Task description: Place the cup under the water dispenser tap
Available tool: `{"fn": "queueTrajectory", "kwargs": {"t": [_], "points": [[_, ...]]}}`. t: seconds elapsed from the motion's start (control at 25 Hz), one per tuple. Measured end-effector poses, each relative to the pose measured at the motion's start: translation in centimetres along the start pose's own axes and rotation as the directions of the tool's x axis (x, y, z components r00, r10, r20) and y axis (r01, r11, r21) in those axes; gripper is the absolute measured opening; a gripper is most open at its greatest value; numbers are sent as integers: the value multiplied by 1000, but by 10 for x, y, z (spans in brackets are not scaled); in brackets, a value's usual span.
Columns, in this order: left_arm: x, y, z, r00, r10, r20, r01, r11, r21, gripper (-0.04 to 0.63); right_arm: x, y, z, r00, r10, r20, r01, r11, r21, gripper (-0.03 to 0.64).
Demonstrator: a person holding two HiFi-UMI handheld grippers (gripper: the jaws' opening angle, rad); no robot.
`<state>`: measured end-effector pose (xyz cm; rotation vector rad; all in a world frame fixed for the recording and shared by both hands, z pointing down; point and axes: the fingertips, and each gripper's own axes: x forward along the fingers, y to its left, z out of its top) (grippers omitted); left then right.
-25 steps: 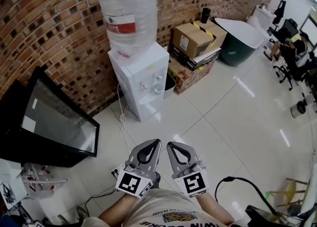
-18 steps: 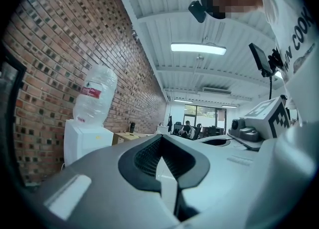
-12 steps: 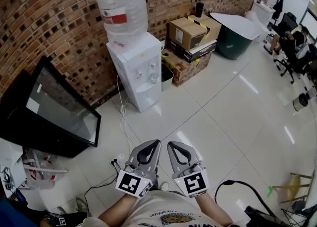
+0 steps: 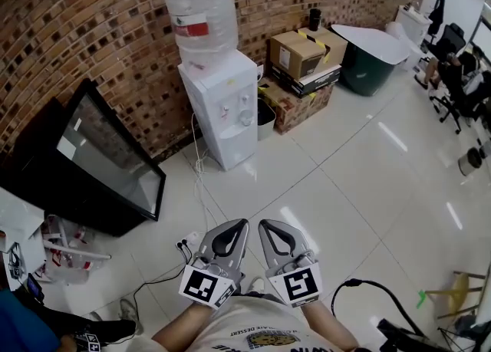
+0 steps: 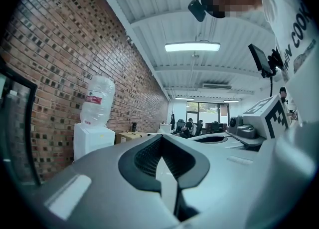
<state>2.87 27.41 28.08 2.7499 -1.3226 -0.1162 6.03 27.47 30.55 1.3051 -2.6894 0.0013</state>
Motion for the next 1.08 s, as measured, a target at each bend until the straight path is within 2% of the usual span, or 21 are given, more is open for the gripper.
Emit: {"fn": "queueTrajectory", "kwargs": {"t": [0.4, 1.08], "points": [[-28, -5, 0, 1000, -11, -12, 11, 1000, -5, -8, -8, 24, 8, 1000, -20, -5, 20, 1000, 18, 5], [-56, 15, 6, 1000, -27, 0, 27, 1000, -16, -8, 5, 58, 8, 999, -30, -28, 30, 1000, 7, 6]]}}
